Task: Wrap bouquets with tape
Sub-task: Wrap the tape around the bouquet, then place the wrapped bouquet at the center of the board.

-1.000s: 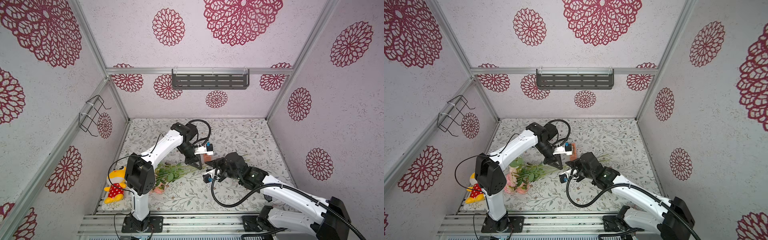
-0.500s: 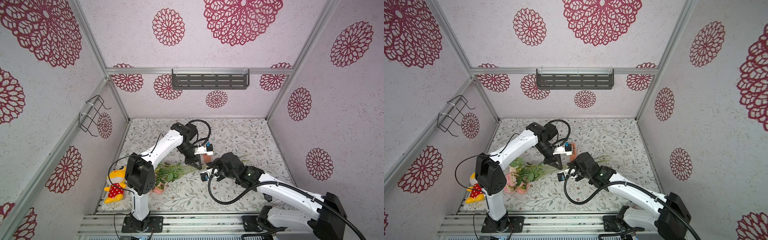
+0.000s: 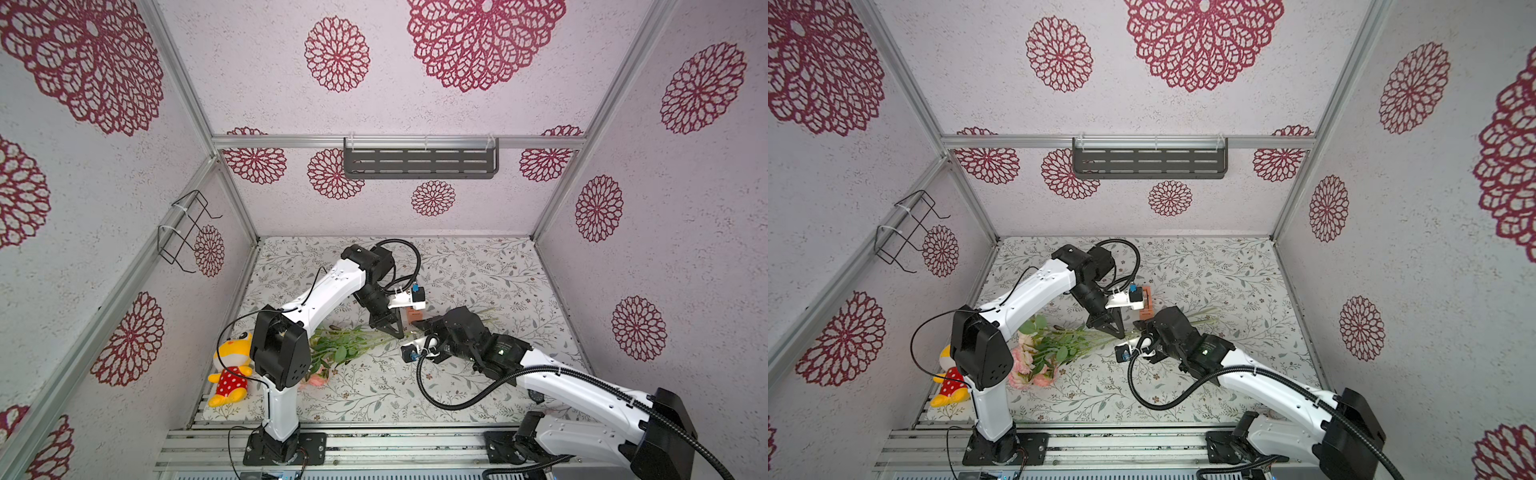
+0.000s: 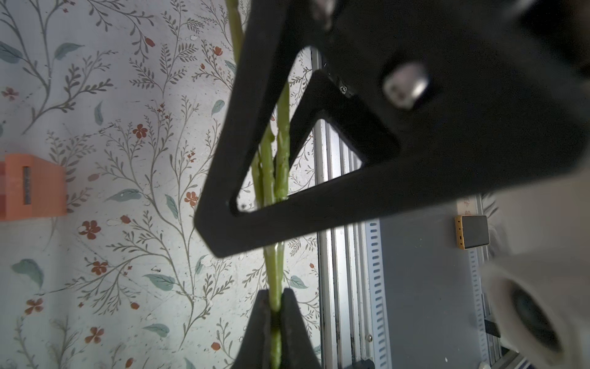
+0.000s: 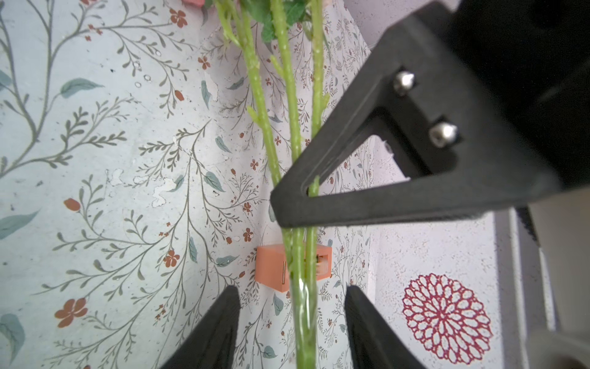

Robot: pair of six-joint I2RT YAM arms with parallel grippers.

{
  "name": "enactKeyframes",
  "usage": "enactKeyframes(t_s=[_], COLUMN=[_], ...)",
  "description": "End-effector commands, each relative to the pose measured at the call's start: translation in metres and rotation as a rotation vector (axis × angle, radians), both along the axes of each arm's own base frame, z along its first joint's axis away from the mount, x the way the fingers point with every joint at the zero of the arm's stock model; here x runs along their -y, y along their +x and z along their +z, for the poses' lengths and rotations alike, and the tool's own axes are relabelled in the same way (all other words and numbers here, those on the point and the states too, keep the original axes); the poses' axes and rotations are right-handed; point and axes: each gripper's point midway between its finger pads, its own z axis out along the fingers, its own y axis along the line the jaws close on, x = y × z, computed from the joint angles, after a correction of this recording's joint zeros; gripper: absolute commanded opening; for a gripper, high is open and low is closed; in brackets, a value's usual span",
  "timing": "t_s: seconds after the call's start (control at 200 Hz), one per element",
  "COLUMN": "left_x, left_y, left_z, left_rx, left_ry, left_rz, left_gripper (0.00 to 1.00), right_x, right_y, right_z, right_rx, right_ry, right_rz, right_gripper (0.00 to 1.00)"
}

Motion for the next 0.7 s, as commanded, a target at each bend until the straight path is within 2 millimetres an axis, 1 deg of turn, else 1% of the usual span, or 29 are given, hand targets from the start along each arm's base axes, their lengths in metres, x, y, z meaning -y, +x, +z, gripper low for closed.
enactKeyframes(t_s=[0.0, 0.125, 0.2, 0.28, 0.36, 0.46, 0.485, 0.565, 0.62, 0.625, 0.635, 0.67, 0.695], left_x=[0.003, 0.002, 0.003, 0.003, 0.003, 0.004, 0.004, 0.004, 0.004, 0.005, 0.005, 0.006, 0.006], left_y=[0.007, 0.007, 0.007, 0.008, 0.008, 0.009, 0.008, 0.009, 0.009, 0.01, 0.012, 0.014, 0.015], left_z=[-0.001, -0.001, 0.0, 0.001, 0.0, 0.0, 0.001, 0.001, 0.001, -0.005, -0.01, -0.014, -0.014], left_rx=[-0.007, -0.01, -0.007, -0.009, -0.011, -0.008, -0.007, -0.006, 0.0, -0.016, -0.026, -0.036, -0.038], left_ry=[-0.019, -0.021, -0.026, -0.024, -0.025, -0.029, -0.031, -0.03, -0.034, -0.023, -0.014, -0.005, -0.004], left_rz=[0.005, 0.005, 0.003, 0.006, 0.006, 0.008, 0.005, 0.007, 0.002, 0.003, 0.004, 0.009, 0.007], left_gripper=[0.0, 0.0, 0.0, 0.0, 0.0, 0.0, 0.0, 0.0, 0.0, 0.0, 0.0, 0.0, 0.0], right_x=[0.006, 0.012, 0.01, 0.003, -0.006, -0.012, -0.013, -0.013, -0.013, -0.014, -0.014, -0.015, -0.015], right_y=[-0.009, -0.017, -0.02, -0.02, -0.016, 0.002, 0.005, 0.017, 0.019, 0.019, 0.019, 0.019, 0.019], right_z=[0.02, 0.022, 0.026, 0.027, 0.025, 0.019, 0.015, 0.008, 0.005, 0.005, 0.004, 0.003, 0.001], right_rx=[0.02, 0.03, 0.039, 0.038, 0.024, 0.016, 0.01, 0.009, 0.003, 0.003, 0.002, 0.003, 0.005], right_ry=[0.066, 0.087, 0.099, 0.103, 0.088, 0.044, 0.024, -0.015, -0.025, -0.023, -0.021, -0.013, -0.007], right_rz=[0.005, 0.021, 0.043, 0.073, 0.081, 0.027, 0.015, -0.036, -0.044, -0.044, -0.044, -0.046, -0.046], right_gripper=[0.63, 0.64, 0.64, 0.62, 0.6, 0.55, 0.51, 0.34, 0.16, 0.15, 0.12, 0.04, 0.01])
